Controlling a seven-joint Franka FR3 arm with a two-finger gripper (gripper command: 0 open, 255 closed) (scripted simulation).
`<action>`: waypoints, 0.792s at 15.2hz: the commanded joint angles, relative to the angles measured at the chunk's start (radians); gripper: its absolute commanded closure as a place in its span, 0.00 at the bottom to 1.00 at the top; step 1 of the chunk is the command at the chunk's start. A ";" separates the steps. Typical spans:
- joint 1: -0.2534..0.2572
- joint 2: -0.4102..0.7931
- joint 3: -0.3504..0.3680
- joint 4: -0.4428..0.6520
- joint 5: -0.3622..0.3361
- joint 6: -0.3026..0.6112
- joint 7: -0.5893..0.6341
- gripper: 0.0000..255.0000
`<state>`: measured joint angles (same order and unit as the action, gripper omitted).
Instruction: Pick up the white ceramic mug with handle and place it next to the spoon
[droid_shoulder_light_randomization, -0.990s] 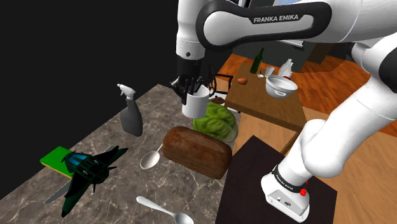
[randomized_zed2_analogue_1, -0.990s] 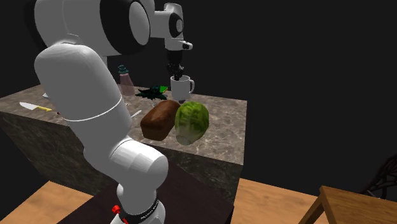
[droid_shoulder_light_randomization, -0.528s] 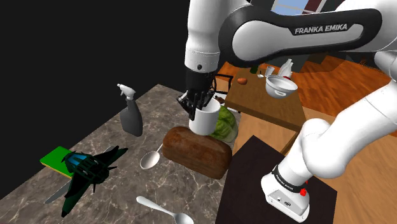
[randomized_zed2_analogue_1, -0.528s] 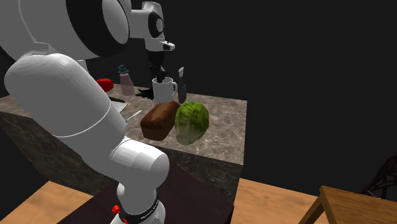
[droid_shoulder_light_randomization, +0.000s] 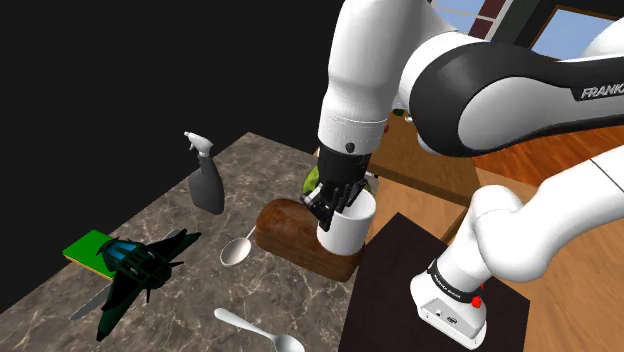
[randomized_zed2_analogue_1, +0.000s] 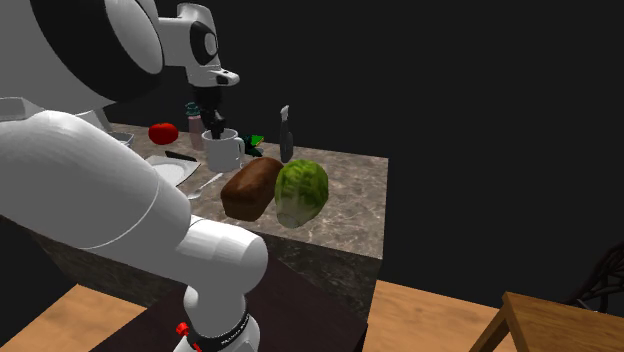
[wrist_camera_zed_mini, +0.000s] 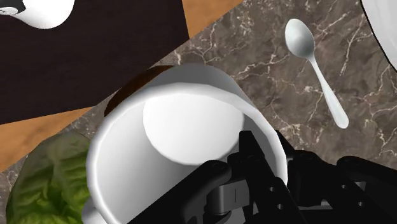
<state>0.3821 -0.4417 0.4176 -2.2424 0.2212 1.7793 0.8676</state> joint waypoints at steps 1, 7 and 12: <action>0.022 -0.025 0.027 -0.010 0.023 -0.008 0.040 1.00; 0.066 -0.068 0.085 -0.055 0.072 0.008 0.114 1.00; 0.069 -0.059 0.100 -0.114 0.080 0.077 0.110 1.00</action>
<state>0.4509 -0.5031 0.5149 -2.3392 0.2997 1.8363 0.9805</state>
